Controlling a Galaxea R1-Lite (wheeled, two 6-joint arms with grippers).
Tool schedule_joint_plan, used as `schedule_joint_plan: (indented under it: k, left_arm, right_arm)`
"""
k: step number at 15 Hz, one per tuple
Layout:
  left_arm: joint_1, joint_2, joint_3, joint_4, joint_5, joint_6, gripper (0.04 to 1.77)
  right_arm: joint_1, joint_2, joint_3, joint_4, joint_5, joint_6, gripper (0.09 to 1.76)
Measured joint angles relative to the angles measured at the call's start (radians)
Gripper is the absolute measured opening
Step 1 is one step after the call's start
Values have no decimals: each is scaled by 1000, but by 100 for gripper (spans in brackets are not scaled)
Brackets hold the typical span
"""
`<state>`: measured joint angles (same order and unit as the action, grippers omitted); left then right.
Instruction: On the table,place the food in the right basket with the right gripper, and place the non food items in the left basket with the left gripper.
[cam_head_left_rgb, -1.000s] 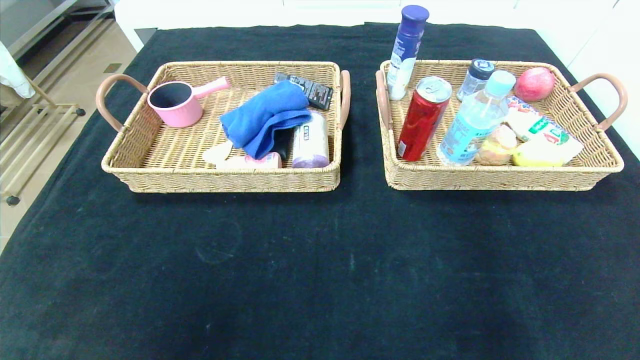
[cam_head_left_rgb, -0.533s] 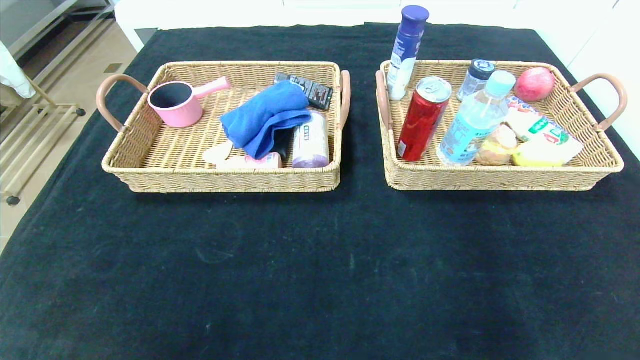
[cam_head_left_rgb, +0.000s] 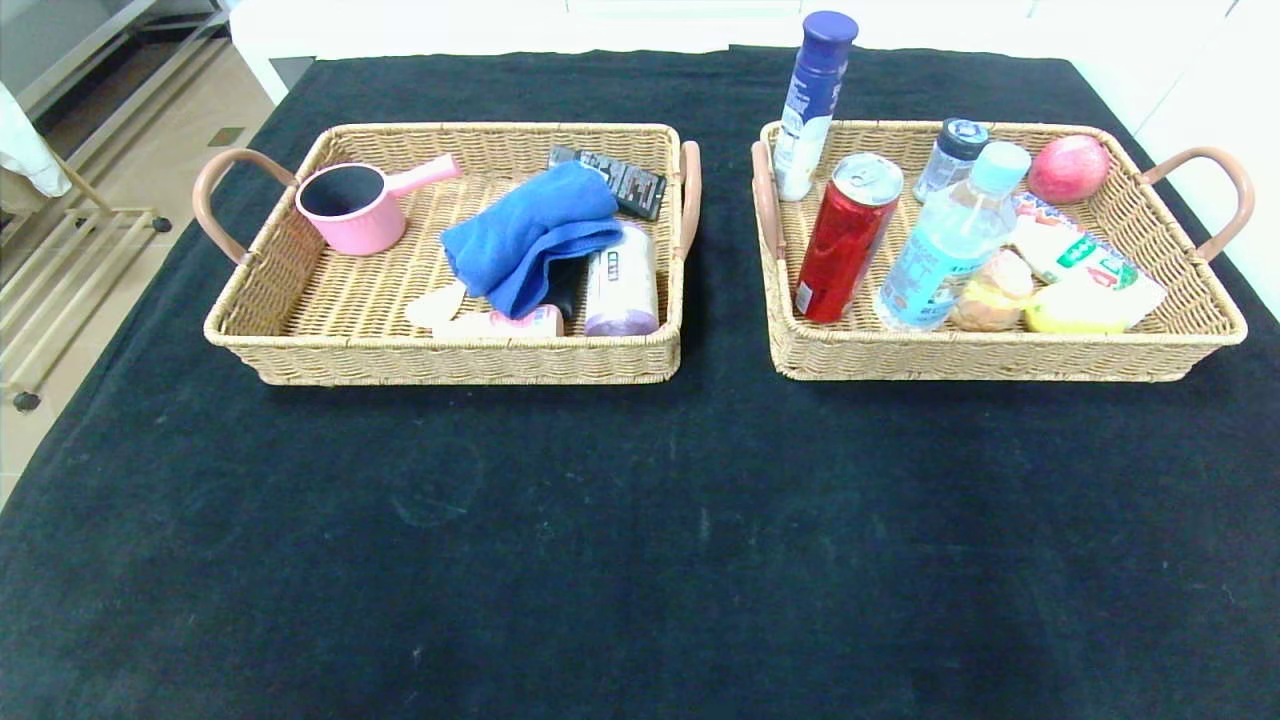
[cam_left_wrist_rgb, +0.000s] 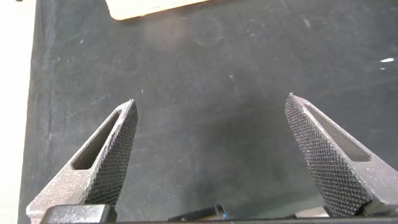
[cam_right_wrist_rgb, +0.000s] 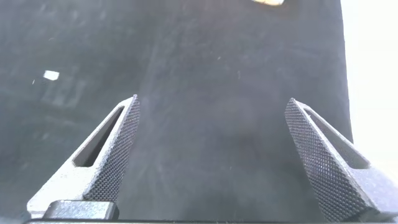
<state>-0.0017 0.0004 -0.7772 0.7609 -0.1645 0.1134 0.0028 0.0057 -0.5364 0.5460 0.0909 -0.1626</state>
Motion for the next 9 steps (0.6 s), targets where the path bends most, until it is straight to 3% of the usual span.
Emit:
schedule_joint_plan:
  k: [3, 5, 7, 9]
  left_arm:
    - [0, 0, 115, -180, 29, 1, 172]
    - [0, 0, 245, -360, 74, 7, 172]
    - [0, 0, 398, -549, 120, 12, 172]
    - [0, -1, 535, -661, 150, 29, 172]
  right_arm:
    - [0, -5, 144, -221, -2, 0, 170]
    - [0, -6, 266, -347, -11, 0, 170]
    - [0, -6, 382, -413, -27, 3, 170]
    - [0, -7, 464, -446, -41, 35, 170]
